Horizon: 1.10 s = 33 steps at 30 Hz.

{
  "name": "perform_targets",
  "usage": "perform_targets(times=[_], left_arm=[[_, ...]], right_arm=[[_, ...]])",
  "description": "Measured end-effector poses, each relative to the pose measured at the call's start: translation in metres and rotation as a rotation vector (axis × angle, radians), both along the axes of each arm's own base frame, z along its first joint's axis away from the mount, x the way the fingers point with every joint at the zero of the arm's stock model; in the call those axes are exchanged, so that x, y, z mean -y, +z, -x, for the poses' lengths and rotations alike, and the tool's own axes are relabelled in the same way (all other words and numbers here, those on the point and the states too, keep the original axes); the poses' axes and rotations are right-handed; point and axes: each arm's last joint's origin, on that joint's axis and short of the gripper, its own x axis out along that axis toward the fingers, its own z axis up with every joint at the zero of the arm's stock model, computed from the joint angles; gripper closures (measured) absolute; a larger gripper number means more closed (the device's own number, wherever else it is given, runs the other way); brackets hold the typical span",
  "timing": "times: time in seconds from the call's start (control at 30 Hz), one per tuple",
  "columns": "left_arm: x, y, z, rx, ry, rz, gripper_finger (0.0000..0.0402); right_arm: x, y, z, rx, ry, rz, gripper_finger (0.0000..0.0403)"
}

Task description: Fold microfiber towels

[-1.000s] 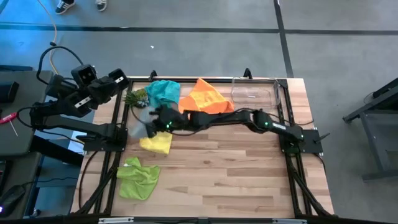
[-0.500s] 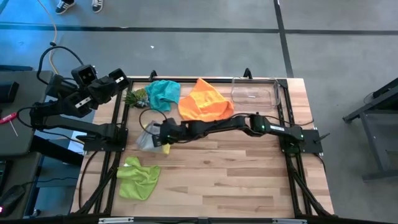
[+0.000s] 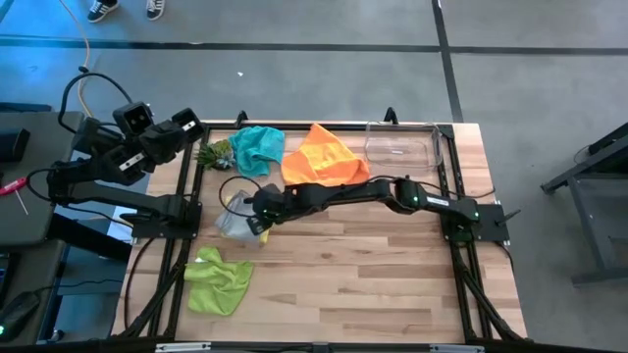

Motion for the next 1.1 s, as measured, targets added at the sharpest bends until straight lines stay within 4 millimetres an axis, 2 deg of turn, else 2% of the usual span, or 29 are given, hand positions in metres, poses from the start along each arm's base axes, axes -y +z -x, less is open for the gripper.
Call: perform_targets(times=[0.13, 0.23, 0.4, 0.6, 0.7, 0.87, 1.0, 1.1], left_arm=[[0.000, -0.001, -0.001, -0.018, 0.000, 0.002, 0.0401], [0.000, -0.002, -0.002, -0.022, 0.004, -0.002, 0.0401], [0.000, -0.002, -0.002, -0.022, 0.039, -0.033, 0.0401], [0.000, -0.002, -0.002, -0.021, 0.040, -0.032, 0.0402], [0.000, -0.002, -0.002, -0.023, 0.040, -0.032, 0.0401], [-0.001, -0.003, -0.004, -0.032, 0.040, -0.031, 0.0401], [-0.002, -0.007, -0.012, -0.084, 0.059, -0.052, 0.0401], [-0.003, -0.018, -0.025, -0.214, 0.113, -0.120, 0.0401]], right_arm=[[0.004, 0.025, 0.021, -0.085, 0.098, 0.151, 0.0200], [0.006, 0.034, 0.042, -0.271, 0.183, 0.287, 0.0192], [0.001, 0.035, 0.075, -0.596, 0.219, 0.442, 0.0190], [-0.013, 0.028, 0.092, -0.738, 0.227, 0.542, 0.0196], [-0.015, 0.019, 0.117, -0.809, 0.226, 0.541, 0.0197], [-0.008, 0.021, 0.186, -0.708, 0.095, 0.425, 0.0197], [-0.007, 0.033, 0.244, -0.458, -0.027, 0.304, 0.0197], [-0.003, 0.040, 0.271, -0.214, -0.103, 0.228, 0.0197]])
